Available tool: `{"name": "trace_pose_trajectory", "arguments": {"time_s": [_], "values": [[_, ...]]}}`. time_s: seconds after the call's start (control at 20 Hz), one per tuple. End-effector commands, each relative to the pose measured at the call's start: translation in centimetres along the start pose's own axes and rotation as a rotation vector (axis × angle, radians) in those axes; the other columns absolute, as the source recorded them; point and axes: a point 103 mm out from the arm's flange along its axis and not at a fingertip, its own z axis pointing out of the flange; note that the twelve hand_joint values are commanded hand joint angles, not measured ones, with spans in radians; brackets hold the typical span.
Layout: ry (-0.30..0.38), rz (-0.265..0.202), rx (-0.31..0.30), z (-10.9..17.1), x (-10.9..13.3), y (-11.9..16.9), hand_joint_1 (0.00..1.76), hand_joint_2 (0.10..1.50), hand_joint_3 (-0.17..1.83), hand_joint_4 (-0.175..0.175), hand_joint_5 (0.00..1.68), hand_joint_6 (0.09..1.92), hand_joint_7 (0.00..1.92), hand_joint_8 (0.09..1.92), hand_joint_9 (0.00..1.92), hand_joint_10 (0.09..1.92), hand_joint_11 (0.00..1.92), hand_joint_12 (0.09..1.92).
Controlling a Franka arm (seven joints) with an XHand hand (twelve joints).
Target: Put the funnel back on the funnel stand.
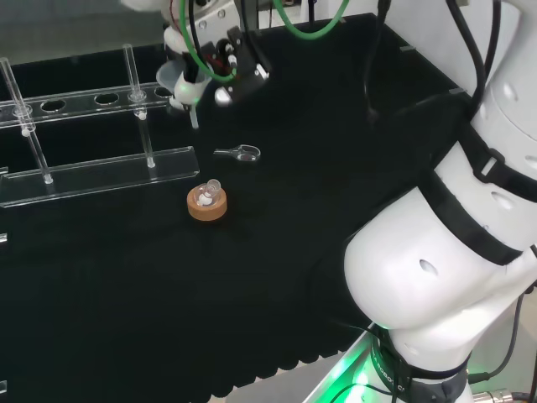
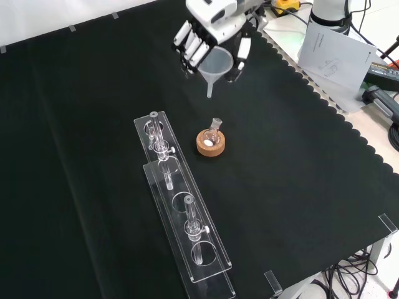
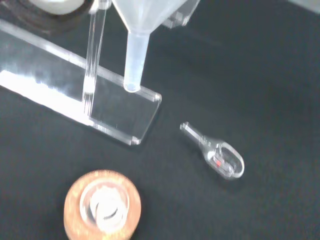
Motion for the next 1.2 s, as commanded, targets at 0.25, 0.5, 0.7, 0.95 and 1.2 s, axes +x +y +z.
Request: {"name": "trace_pose_trajectory", "arguments": {"time_s": [0.25,0.5,0.7,0.95,1.2], "values": [[0.046,0.011,-0.057,-3.1,-1.3,1.5,0.78,0.80,0.49,0.034,0.89,0.71,0.72,0.71,1.01,0.49,0.57,1.25],[0.062,0.011,-0.073,-3.7,-2.2,3.3,0.78,0.80,0.49,0.019,0.85,0.71,0.72,0.71,1.01,0.49,0.57,1.25],[0.073,0.008,-0.092,-3.9,-2.6,5.1,0.78,0.80,0.49,0.014,0.83,0.71,0.71,0.71,1.00,0.48,0.57,1.25],[0.079,-0.008,-0.105,-3.9,-3.1,7.6,0.78,0.80,0.49,0.008,0.80,0.71,0.70,0.71,0.99,0.48,0.57,1.25],[0.089,-0.021,-0.118,-3.4,-3.0,9.6,0.78,0.80,0.49,0.001,0.77,0.71,0.69,0.71,0.99,0.48,0.57,1.25]]}}
